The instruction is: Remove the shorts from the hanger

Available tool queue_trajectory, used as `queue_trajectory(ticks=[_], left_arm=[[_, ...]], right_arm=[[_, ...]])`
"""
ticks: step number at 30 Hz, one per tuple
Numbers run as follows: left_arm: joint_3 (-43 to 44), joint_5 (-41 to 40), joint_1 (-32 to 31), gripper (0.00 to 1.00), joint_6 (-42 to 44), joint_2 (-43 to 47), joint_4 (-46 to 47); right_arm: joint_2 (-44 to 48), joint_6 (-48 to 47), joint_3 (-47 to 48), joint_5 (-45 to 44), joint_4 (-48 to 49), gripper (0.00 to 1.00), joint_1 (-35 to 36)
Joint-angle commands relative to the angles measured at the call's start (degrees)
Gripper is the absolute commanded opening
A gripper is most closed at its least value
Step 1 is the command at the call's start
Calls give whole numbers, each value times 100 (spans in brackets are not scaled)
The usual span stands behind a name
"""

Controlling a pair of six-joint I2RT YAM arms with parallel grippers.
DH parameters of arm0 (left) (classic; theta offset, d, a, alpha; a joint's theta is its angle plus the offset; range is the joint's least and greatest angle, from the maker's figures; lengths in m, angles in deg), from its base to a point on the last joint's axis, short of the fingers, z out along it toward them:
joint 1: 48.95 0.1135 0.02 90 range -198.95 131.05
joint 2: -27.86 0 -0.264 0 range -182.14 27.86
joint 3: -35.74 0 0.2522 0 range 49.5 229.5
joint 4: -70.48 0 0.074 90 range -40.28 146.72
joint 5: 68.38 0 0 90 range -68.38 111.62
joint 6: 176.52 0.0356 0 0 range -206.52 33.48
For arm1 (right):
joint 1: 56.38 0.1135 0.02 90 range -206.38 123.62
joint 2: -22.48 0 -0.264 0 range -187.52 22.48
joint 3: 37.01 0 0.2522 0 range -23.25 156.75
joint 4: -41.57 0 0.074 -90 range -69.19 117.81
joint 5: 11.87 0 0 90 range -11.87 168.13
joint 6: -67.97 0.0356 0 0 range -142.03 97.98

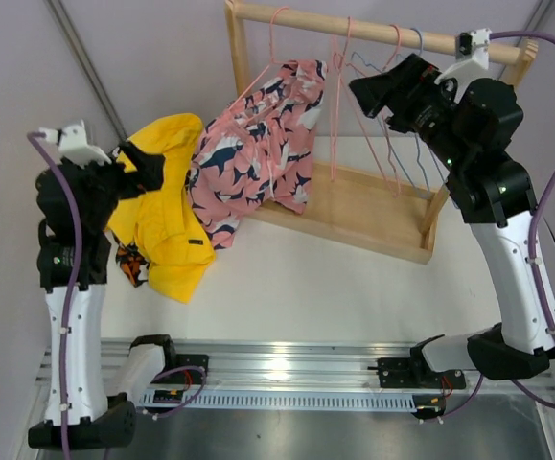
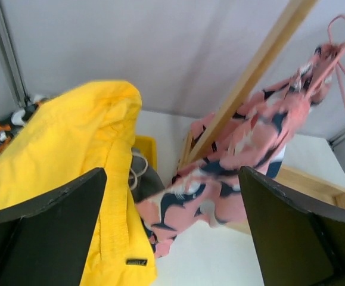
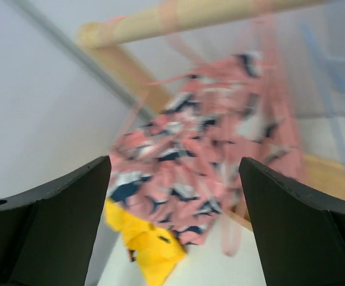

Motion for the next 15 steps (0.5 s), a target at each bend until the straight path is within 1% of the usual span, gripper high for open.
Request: queue_trajectory(ticks=[1, 2, 3, 4, 5, 6, 7, 8, 15], left_arm=[[-1376, 46, -126, 99, -97, 391, 88], [-1580, 99, -160, 99, -167, 759, 202], [-1773, 143, -187, 99, -185, 928, 246], [-2262, 152, -274, 99, -194, 1077, 264], [-2424, 143, -318, 99, -194, 1236, 282], [-2565, 117, -354, 99, -185, 1472, 282], [-2792, 99, -398, 99, -185, 1579, 273], [-2977, 90, -407, 99, -142, 1667, 256], [-3805, -111, -424, 99, -97, 2326, 185]], right_arm=[[-218, -326, 312, 941, 1053, 95, 865], [-395, -527, 792, 968, 923, 95, 1093], [-614, -625, 1119, 942, 791, 95, 1287], [-842, -695, 1453, 898, 633, 94, 1628], [-1323, -800, 1778, 741, 380, 94, 1753], [-1528, -819, 2330, 661, 299, 93, 1859], [-1713, -828, 2509, 591, 272, 92, 1921], [-1993, -810, 2624, 529, 315, 91, 2000], [-2724, -758, 2625, -42, 781, 89, 2010]])
